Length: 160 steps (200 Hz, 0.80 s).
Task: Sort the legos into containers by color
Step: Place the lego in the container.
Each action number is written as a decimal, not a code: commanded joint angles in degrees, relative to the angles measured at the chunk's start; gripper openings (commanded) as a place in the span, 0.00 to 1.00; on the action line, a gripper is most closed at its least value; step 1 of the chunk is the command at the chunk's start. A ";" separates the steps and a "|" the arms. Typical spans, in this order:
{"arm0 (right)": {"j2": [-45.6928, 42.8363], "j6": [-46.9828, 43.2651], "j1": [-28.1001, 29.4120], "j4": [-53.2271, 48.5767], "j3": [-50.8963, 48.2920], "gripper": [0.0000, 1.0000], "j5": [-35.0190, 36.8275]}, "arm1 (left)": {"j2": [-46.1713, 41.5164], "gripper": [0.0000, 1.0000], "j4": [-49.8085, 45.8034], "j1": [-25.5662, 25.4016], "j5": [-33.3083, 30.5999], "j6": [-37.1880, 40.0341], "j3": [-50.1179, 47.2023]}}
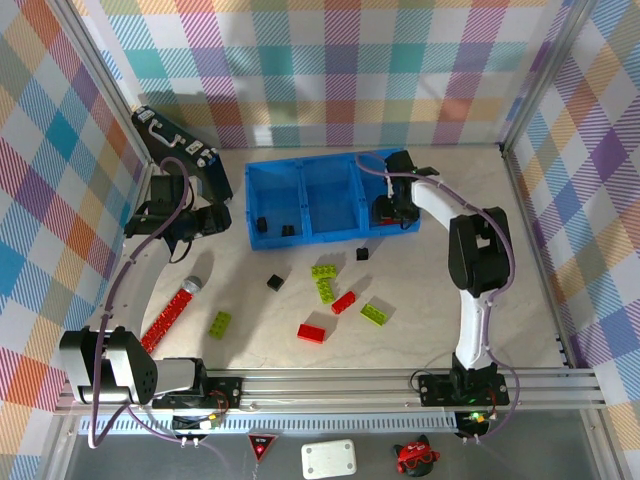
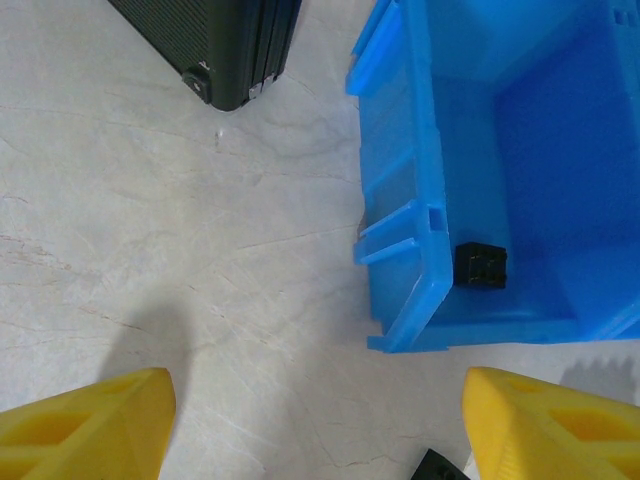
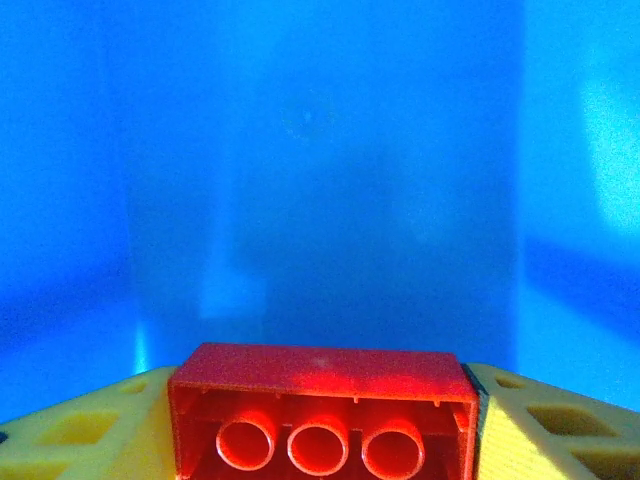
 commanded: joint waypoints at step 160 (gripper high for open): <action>7.80 5.47 -0.93 -0.70 9.76 0.68 2.39 | 3.29 0.74 -2.13 0.84 3.83 0.78 1.13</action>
